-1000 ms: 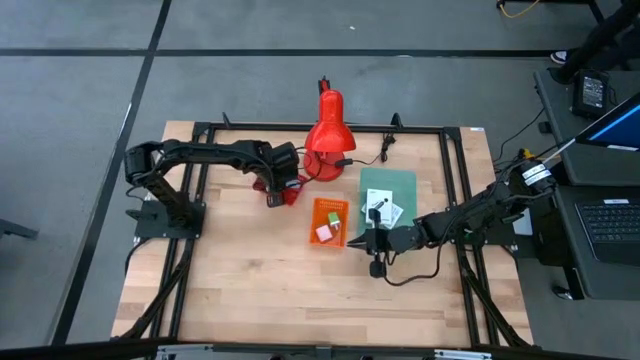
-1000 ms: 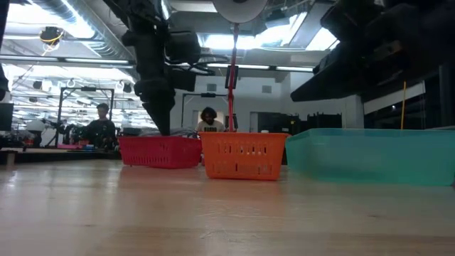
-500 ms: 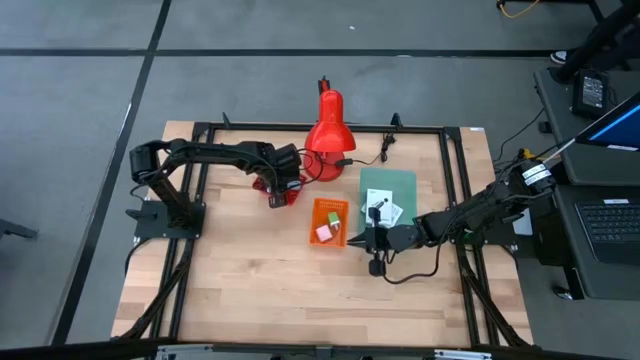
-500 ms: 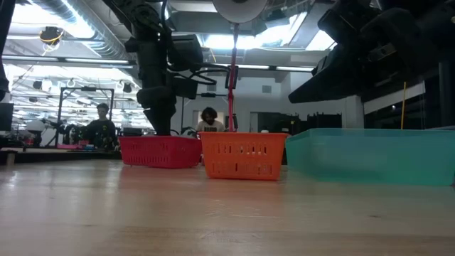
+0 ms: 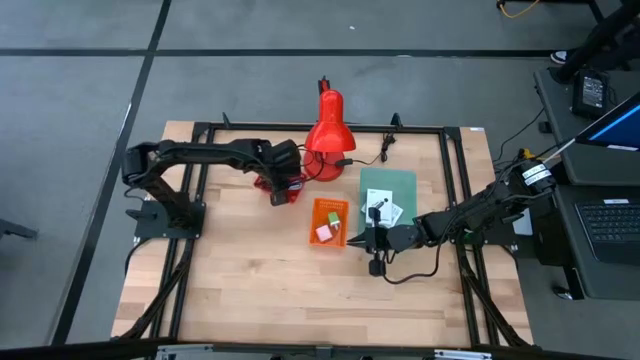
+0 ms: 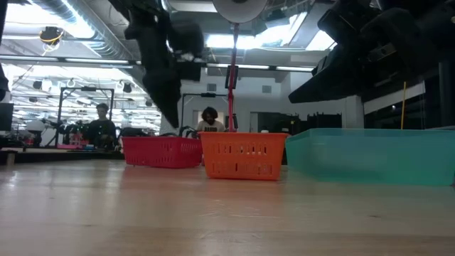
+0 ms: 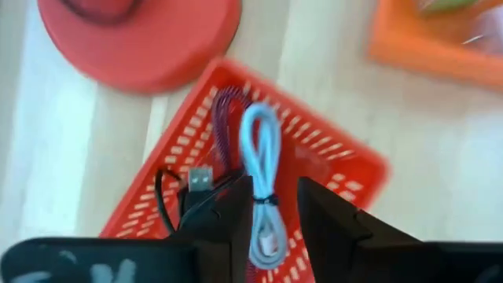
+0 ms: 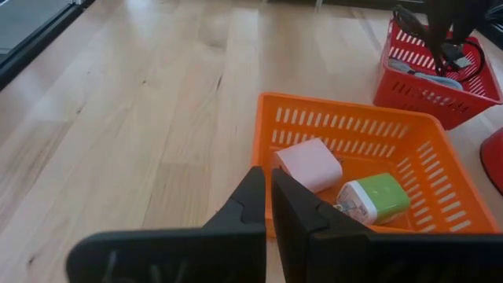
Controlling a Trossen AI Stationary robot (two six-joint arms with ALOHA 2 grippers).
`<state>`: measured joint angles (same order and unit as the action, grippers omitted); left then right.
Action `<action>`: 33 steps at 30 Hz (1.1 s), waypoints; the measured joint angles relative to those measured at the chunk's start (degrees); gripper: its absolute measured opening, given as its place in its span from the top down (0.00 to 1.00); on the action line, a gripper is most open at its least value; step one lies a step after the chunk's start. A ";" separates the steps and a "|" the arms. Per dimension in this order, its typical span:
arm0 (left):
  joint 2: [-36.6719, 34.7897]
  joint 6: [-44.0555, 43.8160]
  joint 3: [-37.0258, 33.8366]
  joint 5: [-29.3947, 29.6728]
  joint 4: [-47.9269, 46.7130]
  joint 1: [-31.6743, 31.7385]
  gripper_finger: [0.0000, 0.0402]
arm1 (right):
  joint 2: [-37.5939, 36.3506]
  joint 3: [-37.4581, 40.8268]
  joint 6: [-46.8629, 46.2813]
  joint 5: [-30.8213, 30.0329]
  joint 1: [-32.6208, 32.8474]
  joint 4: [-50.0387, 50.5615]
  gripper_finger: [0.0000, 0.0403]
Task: Pick and place items into bin
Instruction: Return to Home Position
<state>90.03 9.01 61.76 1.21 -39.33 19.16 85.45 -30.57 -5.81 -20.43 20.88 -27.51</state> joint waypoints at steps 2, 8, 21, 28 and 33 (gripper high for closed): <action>-2.51 0.52 0.04 -0.09 0.02 -0.85 0.79 | 0.00 0.00 -0.10 0.00 0.00 0.00 0.98; -11.87 2.35 -1.59 -0.16 1.63 -3.79 0.92 | 0.00 0.00 -0.13 0.01 0.00 0.00 0.98; -35.72 -5.80 -28.77 -4.17 26.89 -8.96 1.00 | 0.00 0.00 -1.35 0.10 0.02 -0.06 0.98; -43.93 -8.29 -42.78 -3.66 45.11 -16.57 0.99 | -0.01 0.00 -1.39 0.09 0.02 -1.15 0.98; -50.02 -6.75 -50.03 -2.09 54.16 -20.14 0.99 | -0.02 0.00 -1.35 0.07 0.02 -1.47 0.98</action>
<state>40.02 2.27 11.73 -0.88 14.83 -0.98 85.43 -30.57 -7.16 -20.36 20.91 -28.98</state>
